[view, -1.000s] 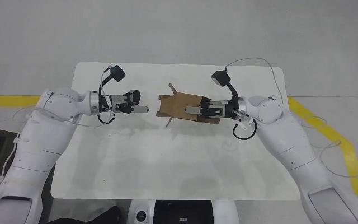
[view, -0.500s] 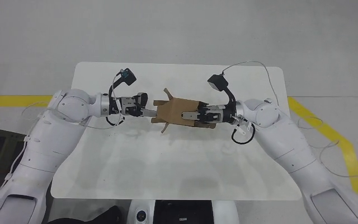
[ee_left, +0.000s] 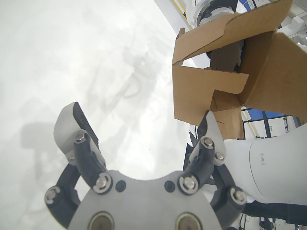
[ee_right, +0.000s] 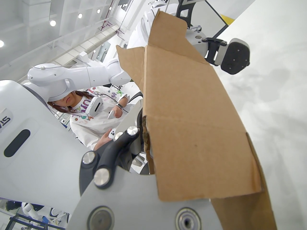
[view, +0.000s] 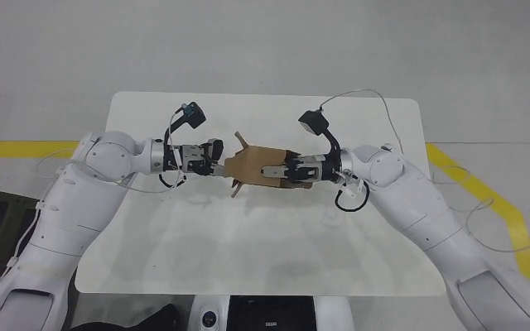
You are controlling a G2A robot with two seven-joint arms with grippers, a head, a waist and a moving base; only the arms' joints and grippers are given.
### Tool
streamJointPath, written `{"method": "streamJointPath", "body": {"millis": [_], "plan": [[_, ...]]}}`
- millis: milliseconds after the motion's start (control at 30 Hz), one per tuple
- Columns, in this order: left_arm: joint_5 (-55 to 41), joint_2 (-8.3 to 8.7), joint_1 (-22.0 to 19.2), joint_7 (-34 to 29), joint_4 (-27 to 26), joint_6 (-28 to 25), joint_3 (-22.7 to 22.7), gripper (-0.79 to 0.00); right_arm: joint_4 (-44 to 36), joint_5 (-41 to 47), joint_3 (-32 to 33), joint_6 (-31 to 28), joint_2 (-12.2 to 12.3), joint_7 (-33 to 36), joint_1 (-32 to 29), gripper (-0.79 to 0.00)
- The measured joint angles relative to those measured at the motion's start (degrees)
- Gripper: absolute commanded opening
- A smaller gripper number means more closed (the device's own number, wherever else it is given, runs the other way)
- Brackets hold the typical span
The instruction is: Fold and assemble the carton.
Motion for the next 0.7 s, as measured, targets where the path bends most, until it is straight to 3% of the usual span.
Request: {"method": "streamJointPath", "body": {"millis": [700], "plan": [[-0.98,-0.17,-0.77,0.27,0.64,0.25,0.62,0.0,0.66,1.72,-5.92,-0.95,-0.24,-0.95,3.35,-0.785]]}}
